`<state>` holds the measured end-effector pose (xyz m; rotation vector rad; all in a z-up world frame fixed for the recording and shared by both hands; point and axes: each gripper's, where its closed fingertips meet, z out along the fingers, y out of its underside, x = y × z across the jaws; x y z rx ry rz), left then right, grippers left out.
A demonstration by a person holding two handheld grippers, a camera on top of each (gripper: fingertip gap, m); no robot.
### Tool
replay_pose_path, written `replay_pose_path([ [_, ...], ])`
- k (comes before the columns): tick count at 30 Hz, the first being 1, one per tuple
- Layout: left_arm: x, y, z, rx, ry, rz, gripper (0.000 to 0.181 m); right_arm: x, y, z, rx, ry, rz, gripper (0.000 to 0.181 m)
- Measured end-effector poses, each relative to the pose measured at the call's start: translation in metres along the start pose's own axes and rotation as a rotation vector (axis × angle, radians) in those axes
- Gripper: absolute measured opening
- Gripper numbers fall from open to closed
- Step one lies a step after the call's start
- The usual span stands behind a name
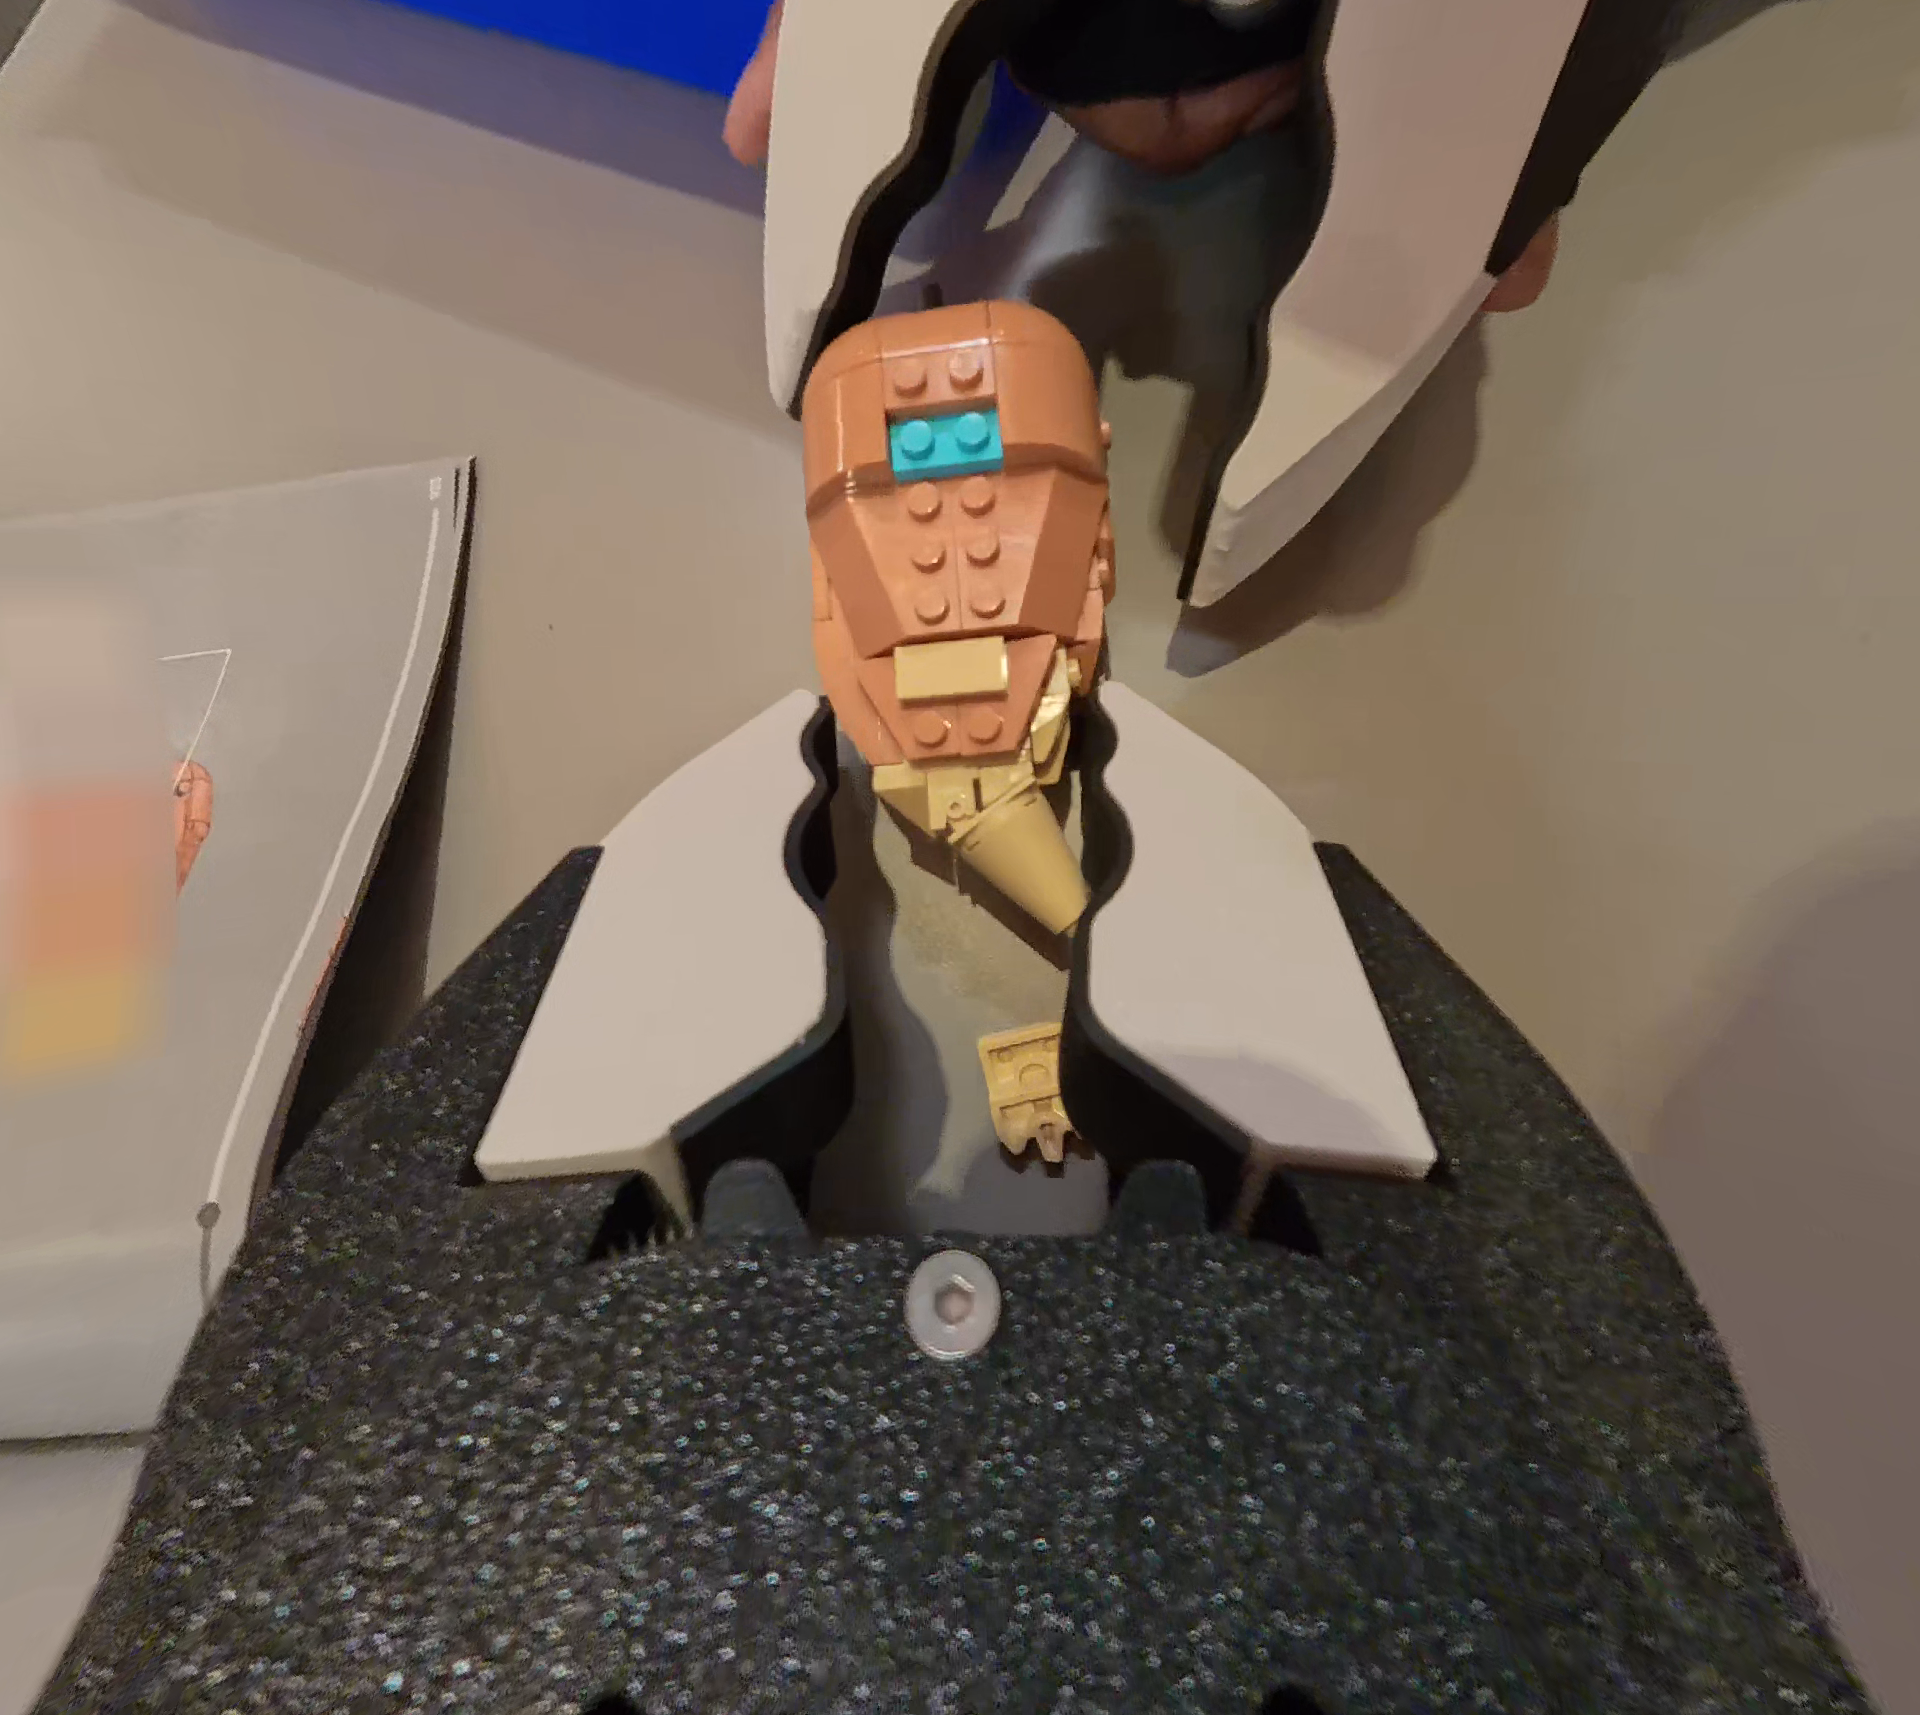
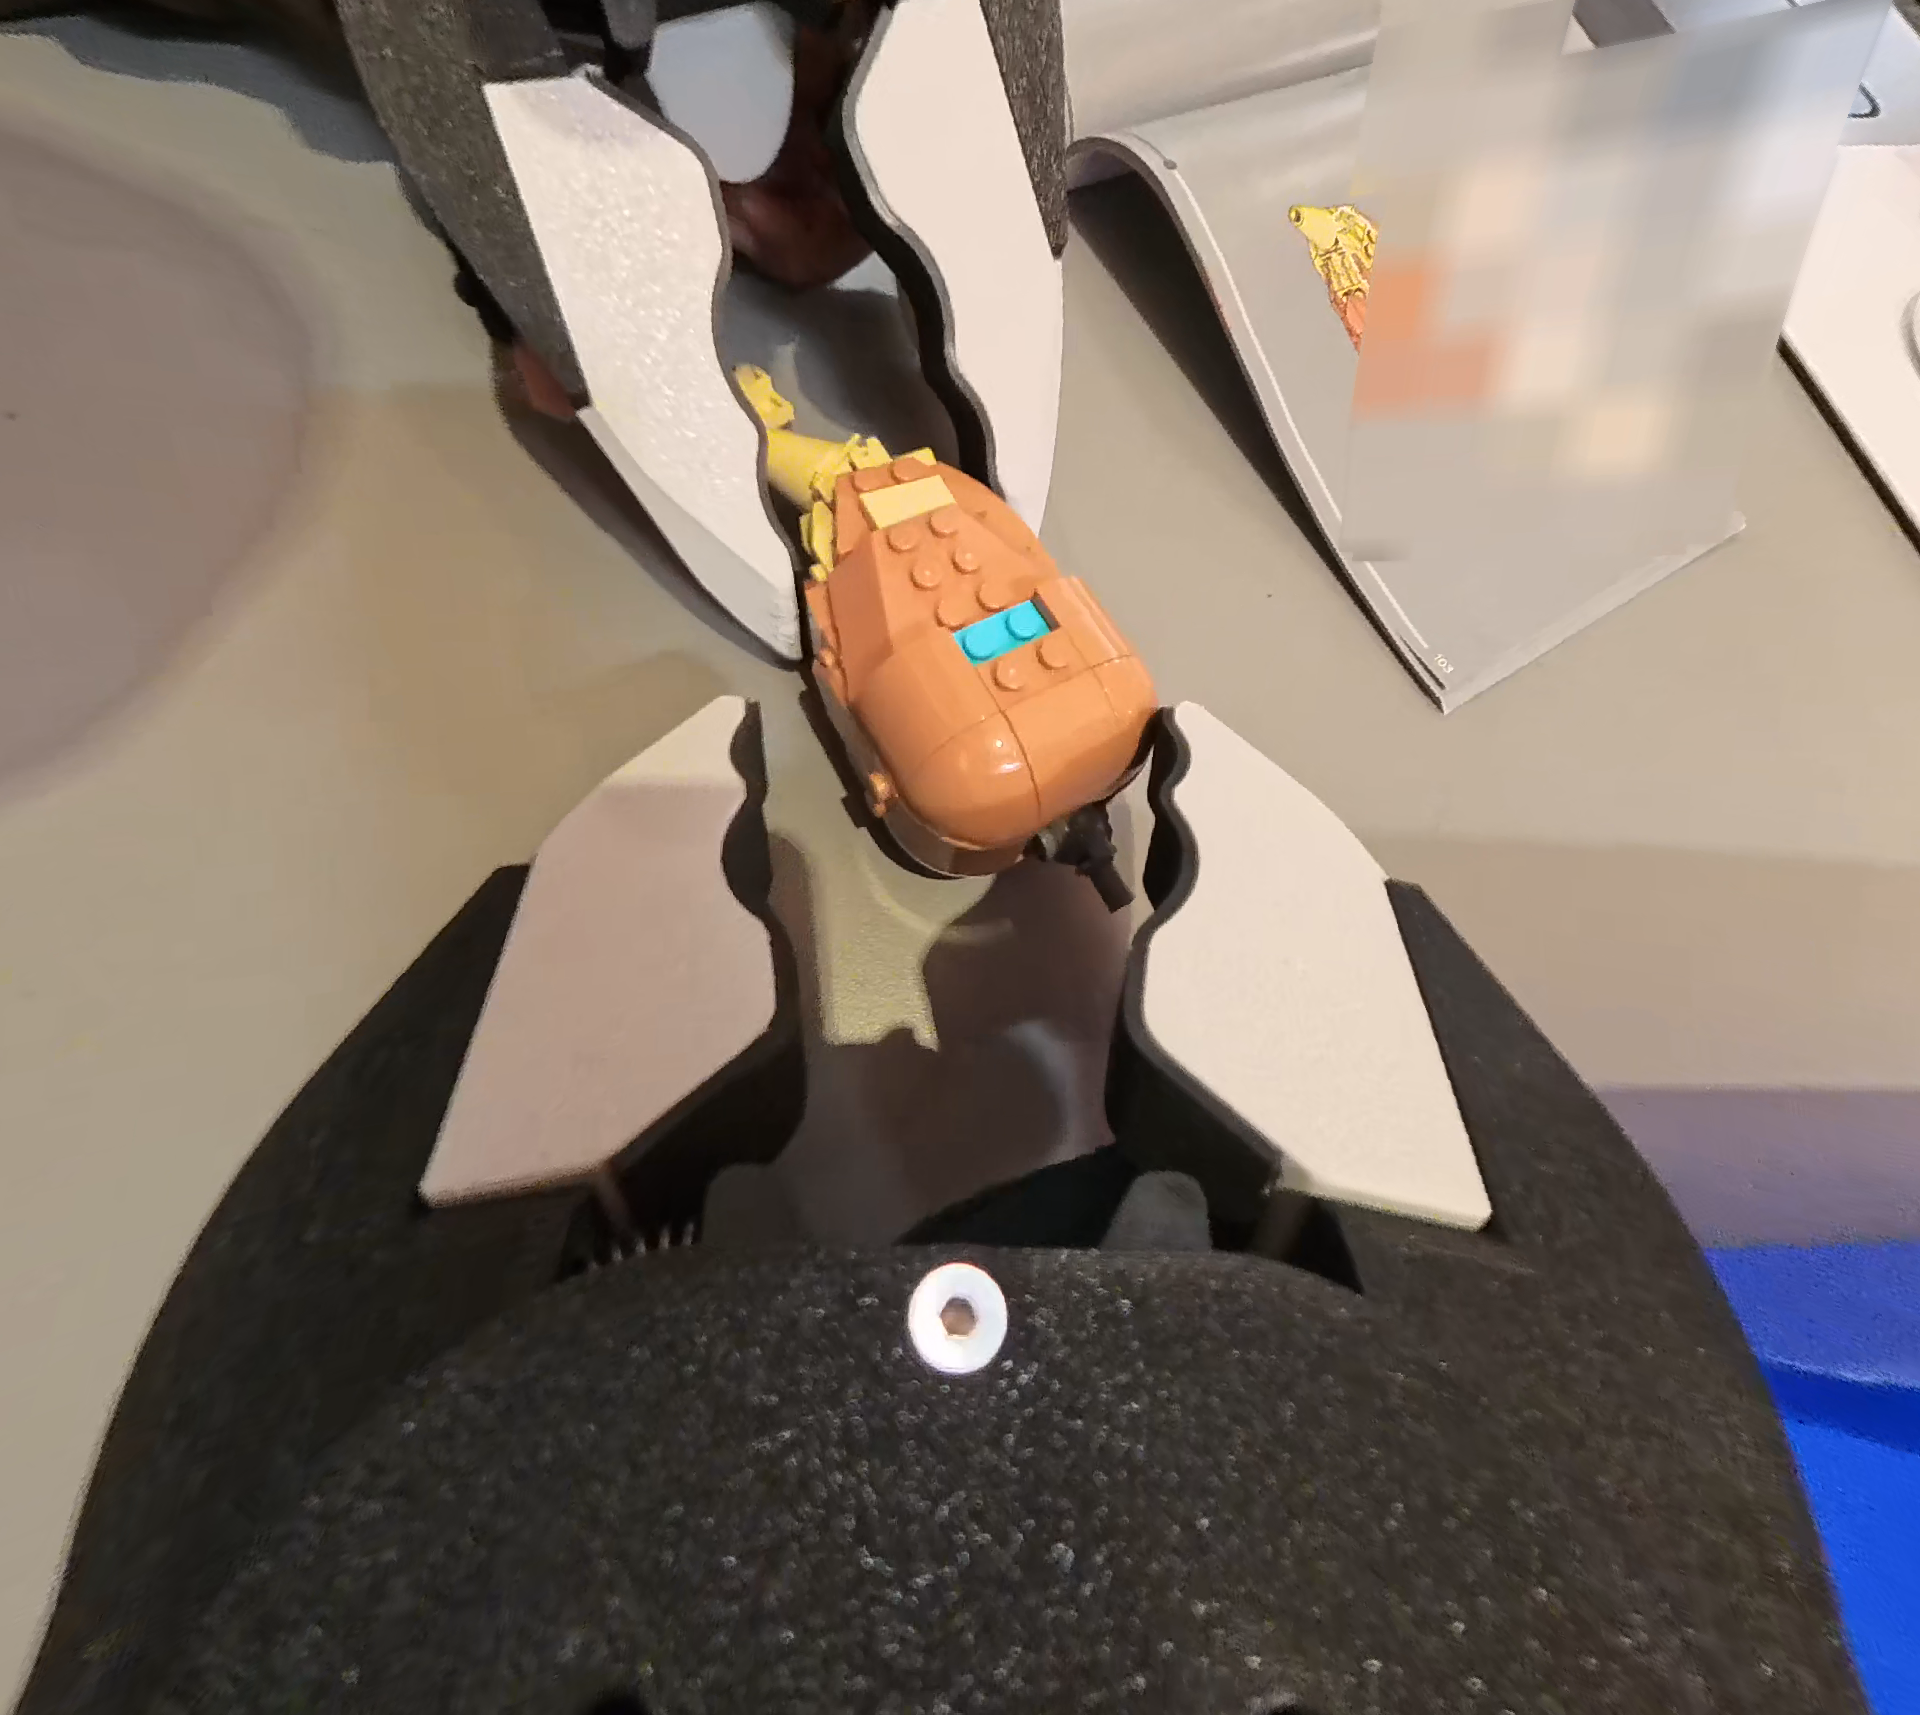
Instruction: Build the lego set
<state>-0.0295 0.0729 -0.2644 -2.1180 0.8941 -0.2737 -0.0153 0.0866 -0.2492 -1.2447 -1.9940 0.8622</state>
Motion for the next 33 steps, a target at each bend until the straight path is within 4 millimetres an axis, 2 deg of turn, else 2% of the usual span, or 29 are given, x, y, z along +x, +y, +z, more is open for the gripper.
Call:
replay_pose_path([
  [8, 0.012, -0.004, -0.002, 0.047, 0.096, 0.152, 0.044, -0.003, 0.005, -0.002, -0.017, -0.053, 0.017, 0.071],
  [14, 0.022, -0.004, -0.005, 0.06, 0.156, 0.217, 0.043, -0.02, 0.009, -0.001, -0.043, -0.124, -0.093, 0.069],
  [17, 0.024, -0.004, -0.005, 0.063, 0.161, 0.236, 0.042, -0.024, 0.008, 0.002, -0.051, -0.111, -0.155, 0.072],
  [33, 0.031, -0.009, -0.004, 0.091, 0.169, 0.288, 0.042, -0.031, 0.008, 0.004, -0.056, -0.146, -0.157, 0.068],
])
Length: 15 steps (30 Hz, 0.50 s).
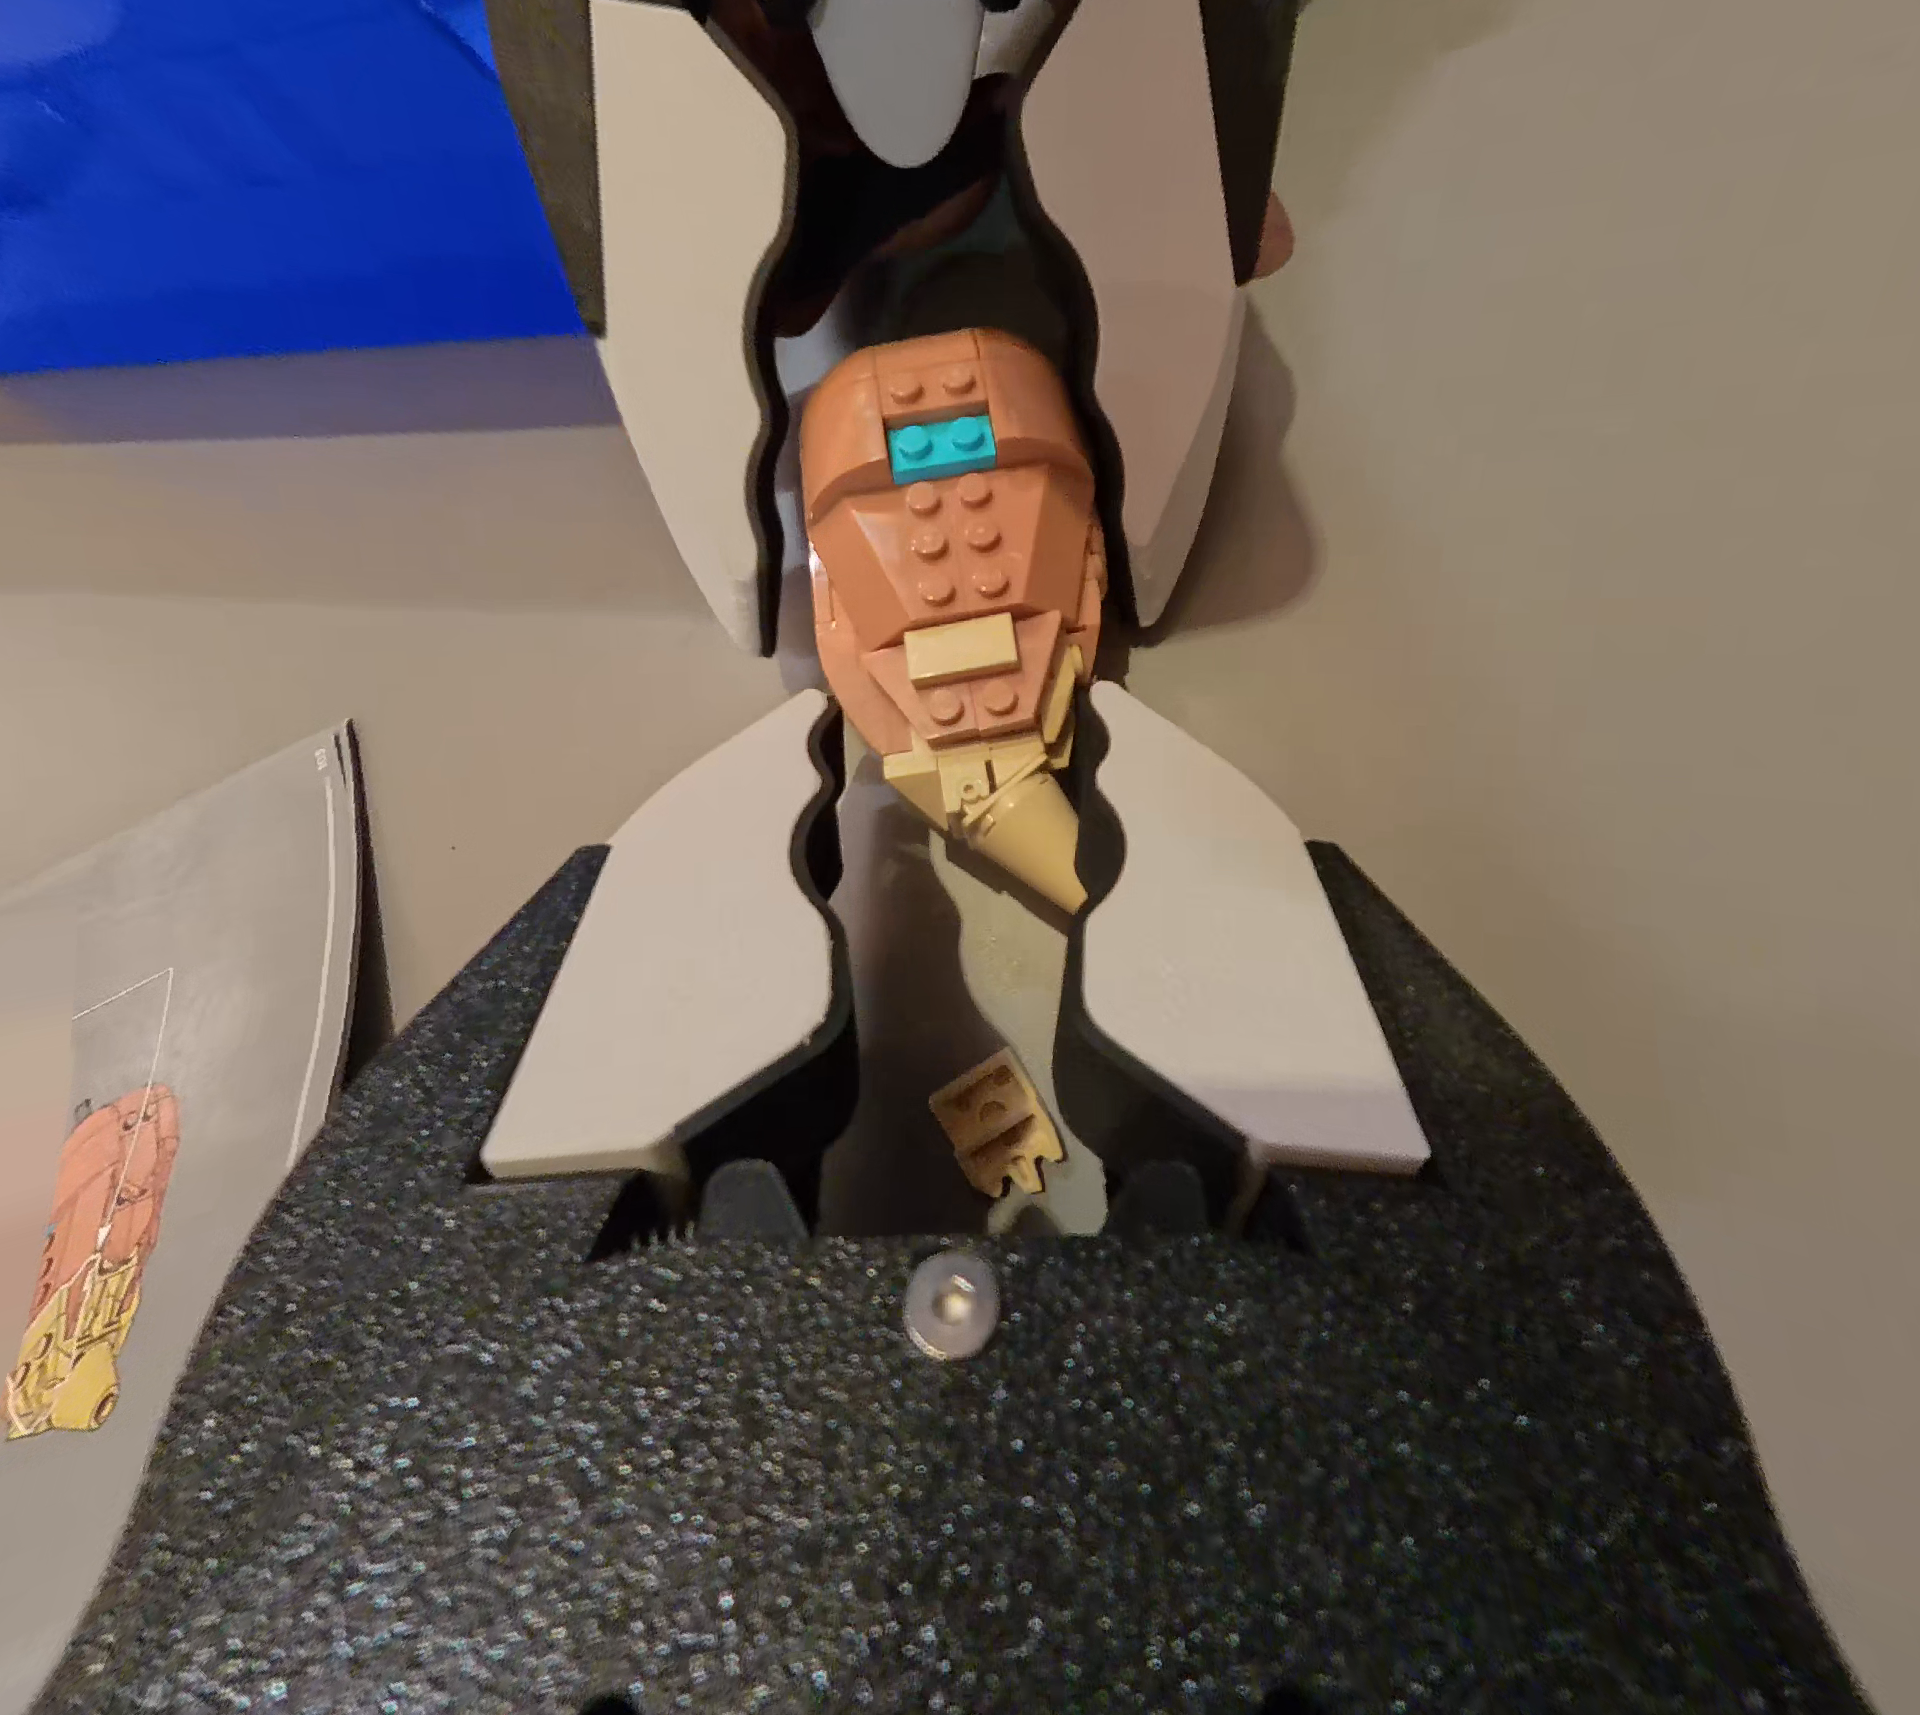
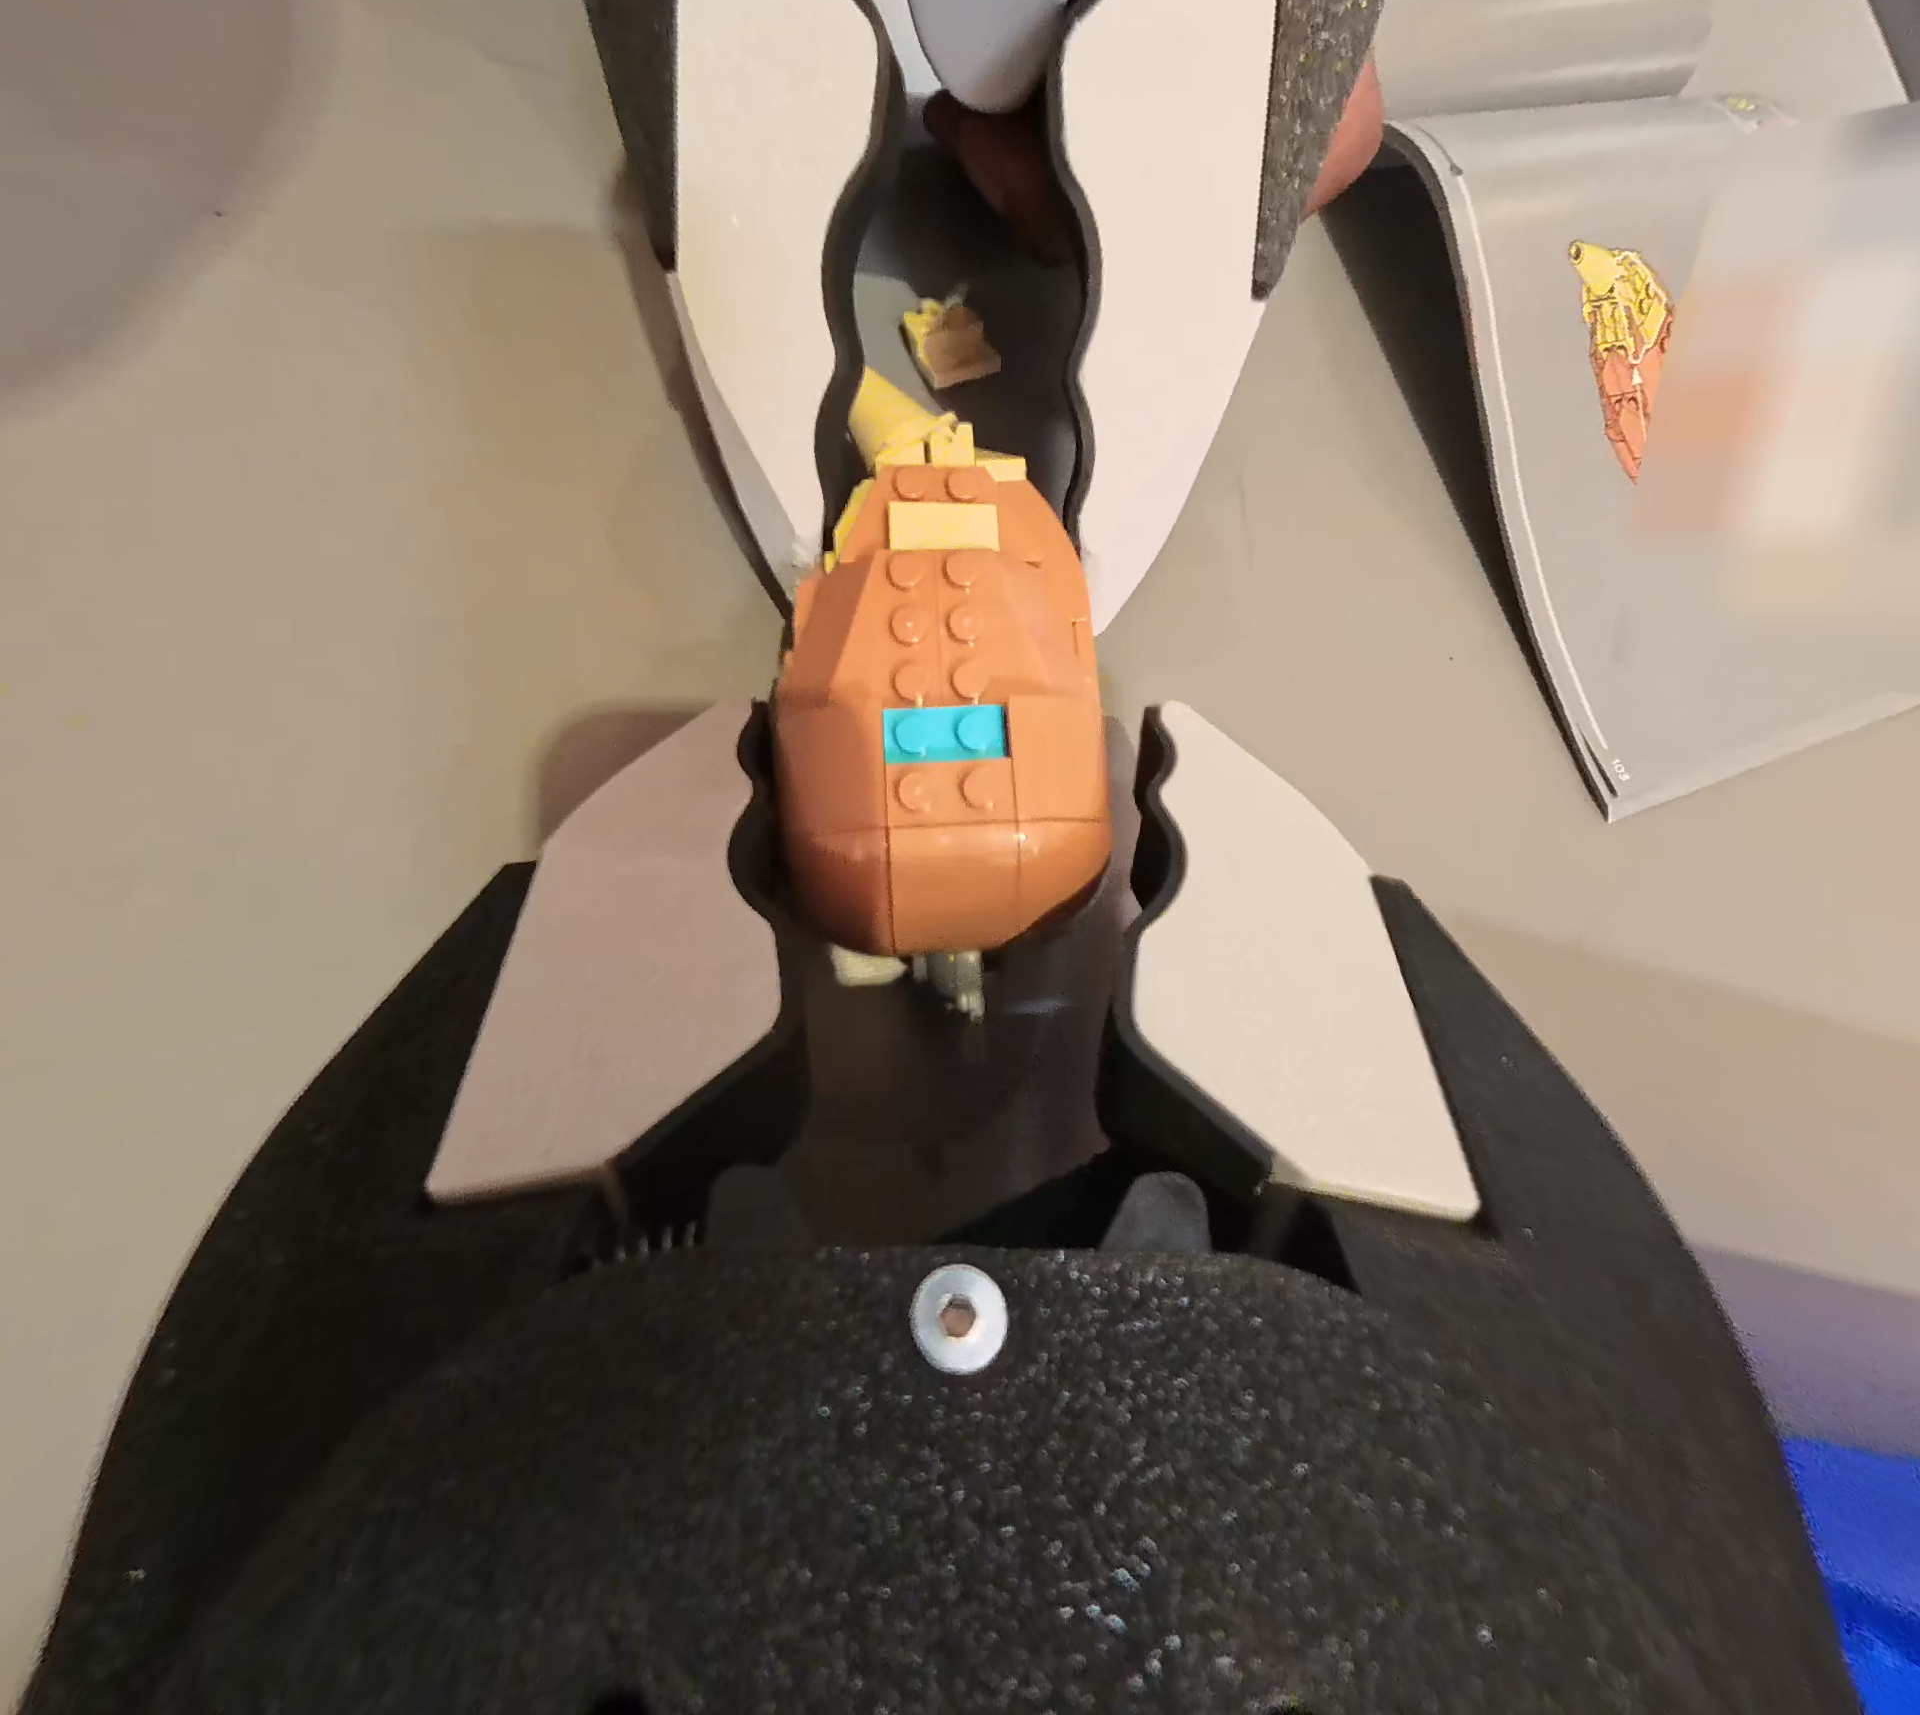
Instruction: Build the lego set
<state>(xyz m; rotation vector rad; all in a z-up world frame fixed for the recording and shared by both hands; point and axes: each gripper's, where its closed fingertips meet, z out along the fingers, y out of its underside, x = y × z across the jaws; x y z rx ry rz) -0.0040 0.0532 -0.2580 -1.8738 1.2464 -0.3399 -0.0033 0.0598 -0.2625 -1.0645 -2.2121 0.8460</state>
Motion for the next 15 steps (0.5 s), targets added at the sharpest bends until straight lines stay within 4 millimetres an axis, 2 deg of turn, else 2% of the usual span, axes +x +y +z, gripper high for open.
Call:
replay_pose_path([
  [15, -0.002, -0.0025, -0.0018, 0.024, -0.05, 0.013, 0.045, 0.0, 0.0004, 0.0001, -0.002, 0.003, 0.011, 0.063],
])
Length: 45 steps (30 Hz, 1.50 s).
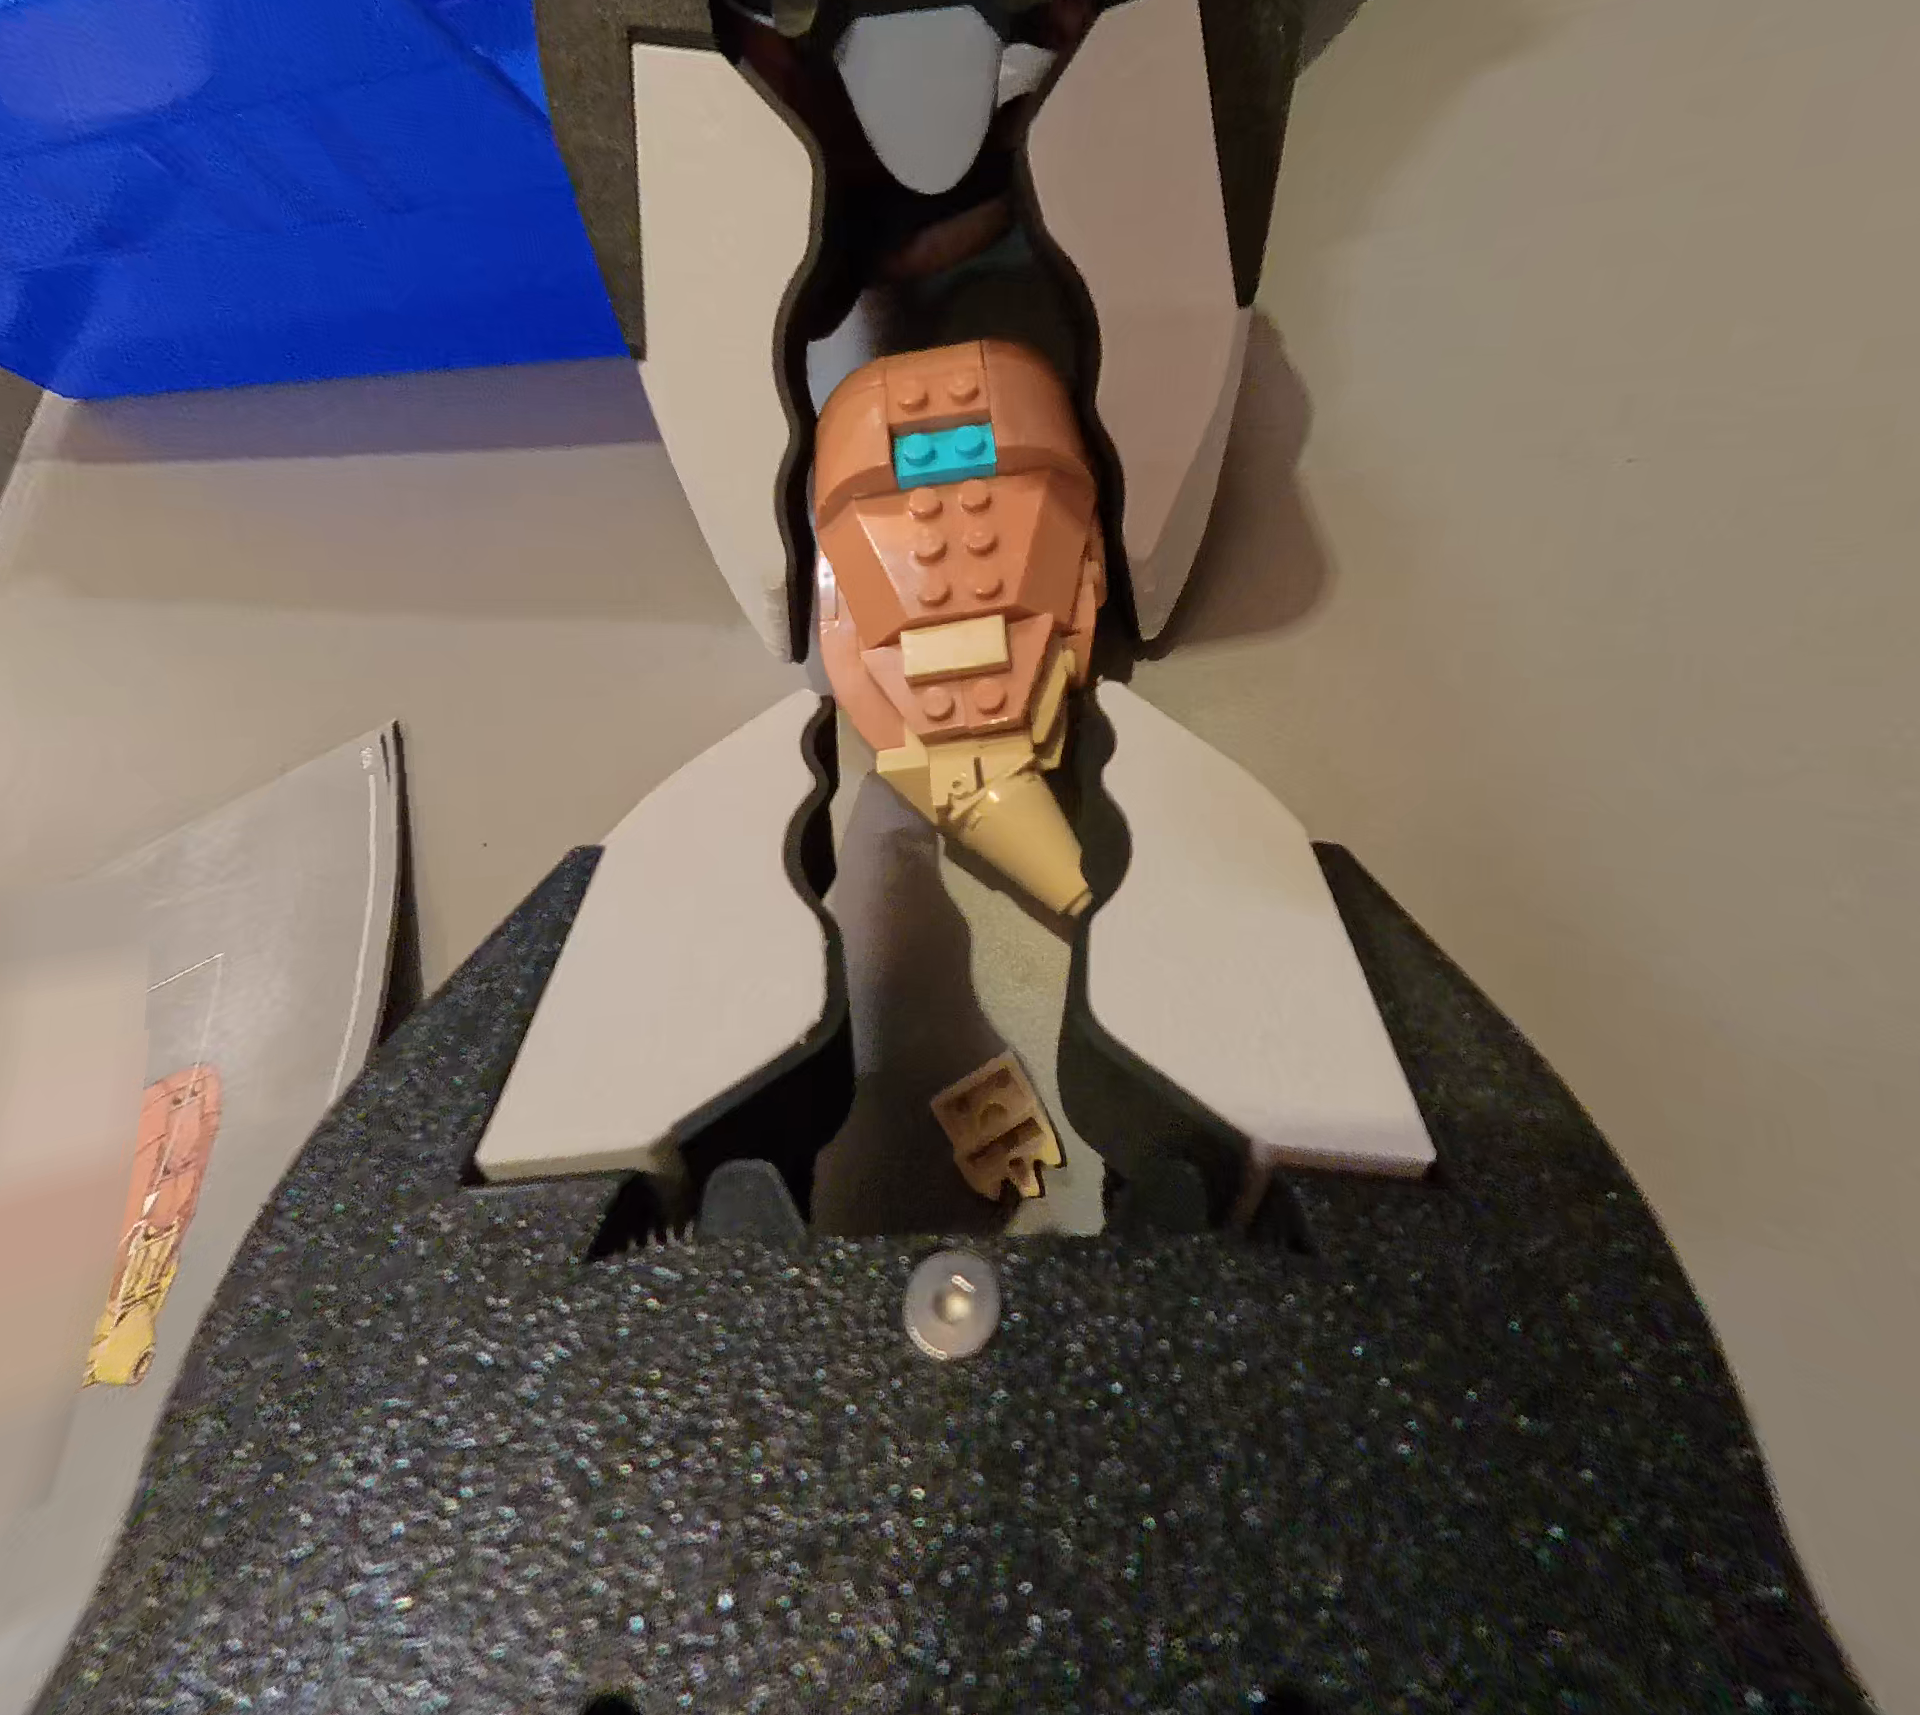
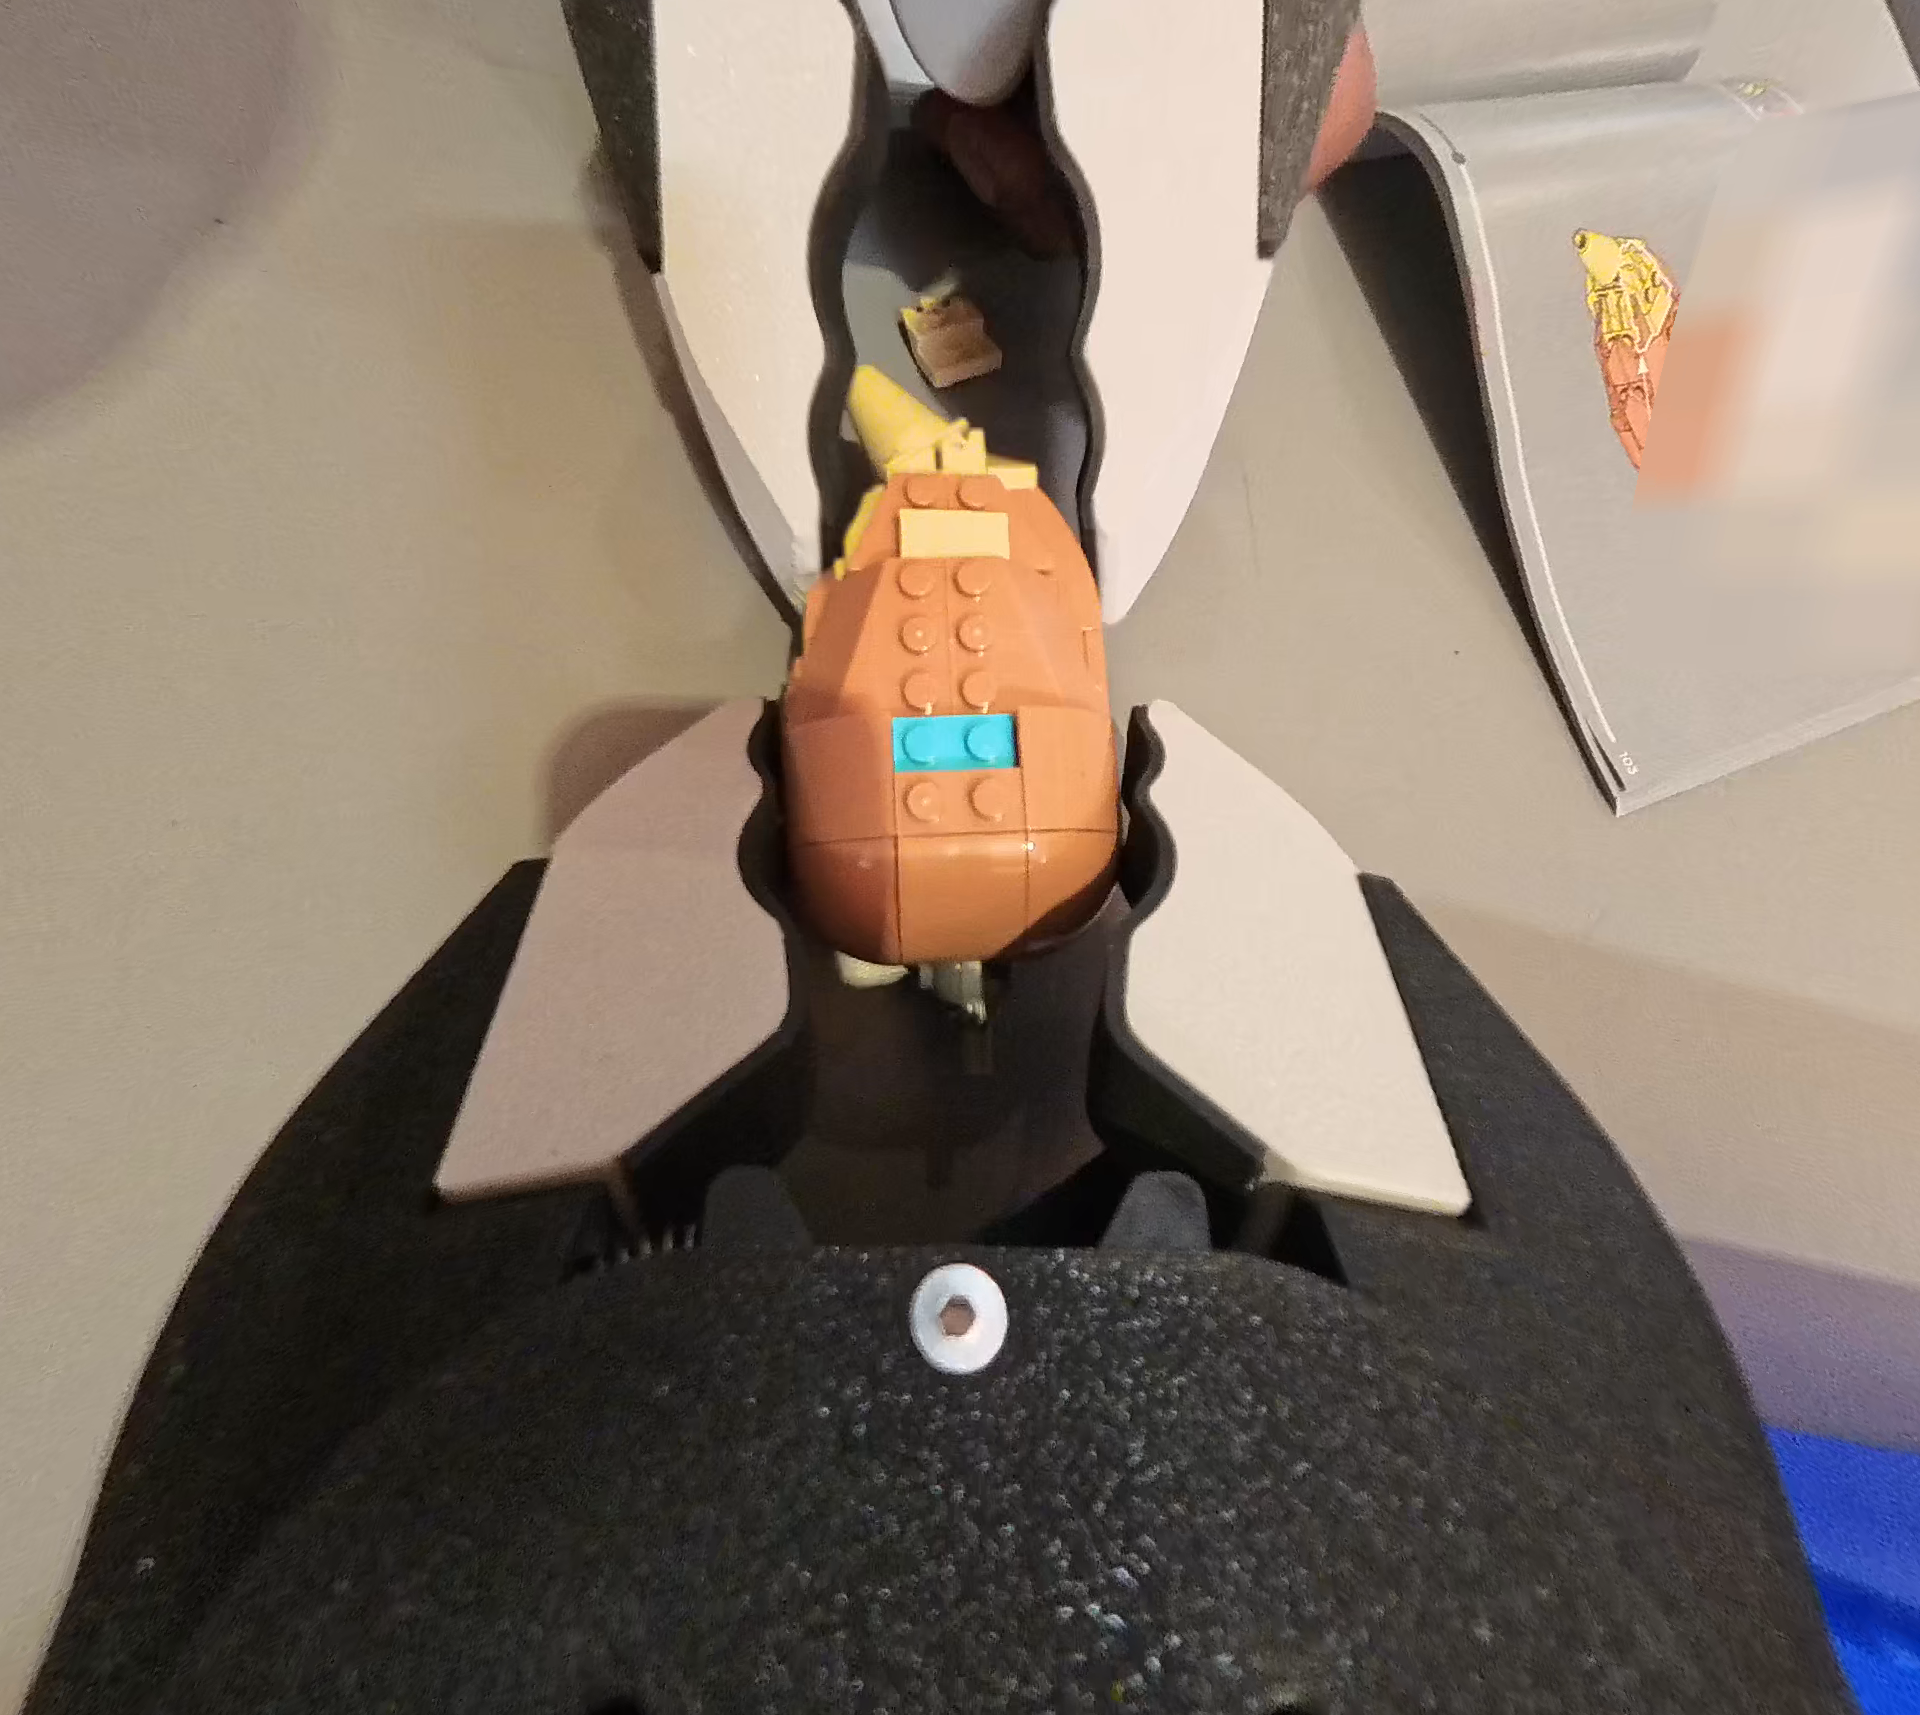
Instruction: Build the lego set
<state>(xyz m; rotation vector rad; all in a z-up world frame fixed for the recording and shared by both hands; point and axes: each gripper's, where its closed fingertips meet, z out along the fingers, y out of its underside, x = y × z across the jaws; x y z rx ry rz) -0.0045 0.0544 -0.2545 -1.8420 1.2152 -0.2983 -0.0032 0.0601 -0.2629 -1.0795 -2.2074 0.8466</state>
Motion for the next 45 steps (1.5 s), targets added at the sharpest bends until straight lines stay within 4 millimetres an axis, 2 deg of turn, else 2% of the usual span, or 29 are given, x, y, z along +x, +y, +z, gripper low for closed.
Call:
replay_pose_path([
  [4, 0.0001, 0.0009, -0.0045, 0.006, -0.022, 0.012, 0.053, 0.0025, -0.001, -0.0011, 0.012, 0.017, 0.003, 0.063],
  [9, -0.0014, 0.0058, -0.0083, -0.003, -0.026, -0.017, 0.054, 0.0022, -0.0008, -0.0013, 0.014, 0.01, 0.009, 0.063],
  [13, -0.0028, 0.007, -0.0065, -0.022, -0.028, -0.037, 0.049, 0.0017, -0.0001, -0.0006, 0.008, -0.007, 0.031, 0.063],
  [18, -0.002, 0.0075, -0.0045, -0.042, -0.035, -0.027, 0.033, 0.0032, 0.0007, -0.0004, 0.003, -0.009, 0.054, 0.064],
  [45, -0.003, 0.0066, -0.0034, -0.032, -0.05, -0.052, 0.033, 0.0032, 0.0017, 0.0008, -0.013, 0.013, 0.065, 0.064],
])
